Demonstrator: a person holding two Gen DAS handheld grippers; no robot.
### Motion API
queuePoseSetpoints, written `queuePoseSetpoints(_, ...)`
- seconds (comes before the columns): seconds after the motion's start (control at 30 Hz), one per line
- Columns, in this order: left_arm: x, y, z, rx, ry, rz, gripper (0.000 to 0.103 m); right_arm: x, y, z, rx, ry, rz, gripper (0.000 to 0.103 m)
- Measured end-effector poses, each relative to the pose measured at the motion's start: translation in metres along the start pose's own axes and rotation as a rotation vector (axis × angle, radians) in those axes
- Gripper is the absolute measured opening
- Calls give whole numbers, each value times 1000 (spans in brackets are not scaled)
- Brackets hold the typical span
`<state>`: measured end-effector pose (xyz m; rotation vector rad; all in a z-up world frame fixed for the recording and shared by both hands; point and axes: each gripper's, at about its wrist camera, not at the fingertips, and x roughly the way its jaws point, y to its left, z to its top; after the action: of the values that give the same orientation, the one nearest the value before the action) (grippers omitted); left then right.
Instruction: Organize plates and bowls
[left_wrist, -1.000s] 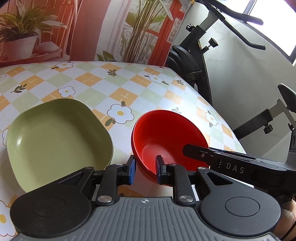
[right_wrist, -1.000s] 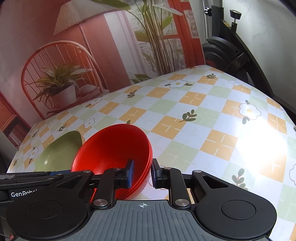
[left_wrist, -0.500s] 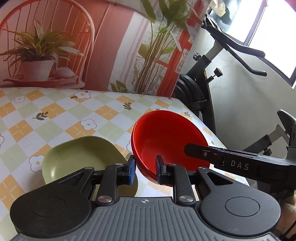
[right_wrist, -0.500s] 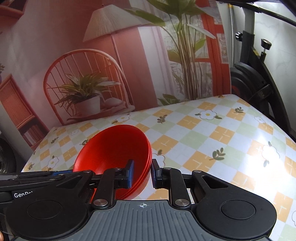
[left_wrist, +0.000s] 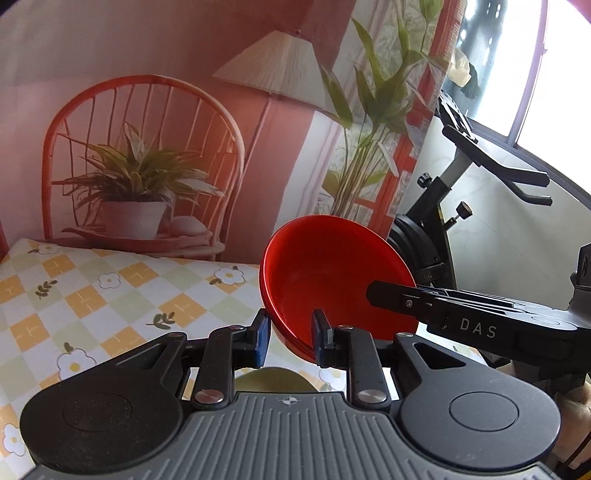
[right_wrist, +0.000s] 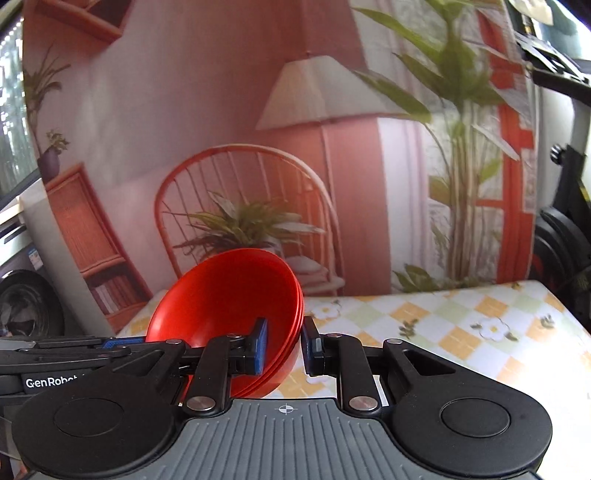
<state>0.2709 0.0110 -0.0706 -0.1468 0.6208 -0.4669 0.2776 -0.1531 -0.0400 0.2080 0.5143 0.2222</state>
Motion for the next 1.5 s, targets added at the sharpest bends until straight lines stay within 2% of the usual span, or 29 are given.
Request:
queuePoseSetpoints(0.1,-4,10,0,-3,4,22,25,14,9,-4,-13,-7,24,19)
queuePoseSetpoints(0.23,0,24,-12,-5,51,47,25,33,15,-24,-6,47,30,19)
queuePoseSetpoints(0.43,17,41,-34,-29,128,36,26,50,16,-57,21,127,12,18)
queuePoseSetpoints(0.63,29,48,-52,-29,188,24,26,59,11,-75,48,181,-1,18)
queuePoseSetpoints(1.0,47,46,-70,-32,253,5,28,66,-4,-94,90,241,-30,18)
queuePoseSetpoints(1.5,55,45,-76,-25,288,23,28,73,-7,-102,114,278,-34,18)
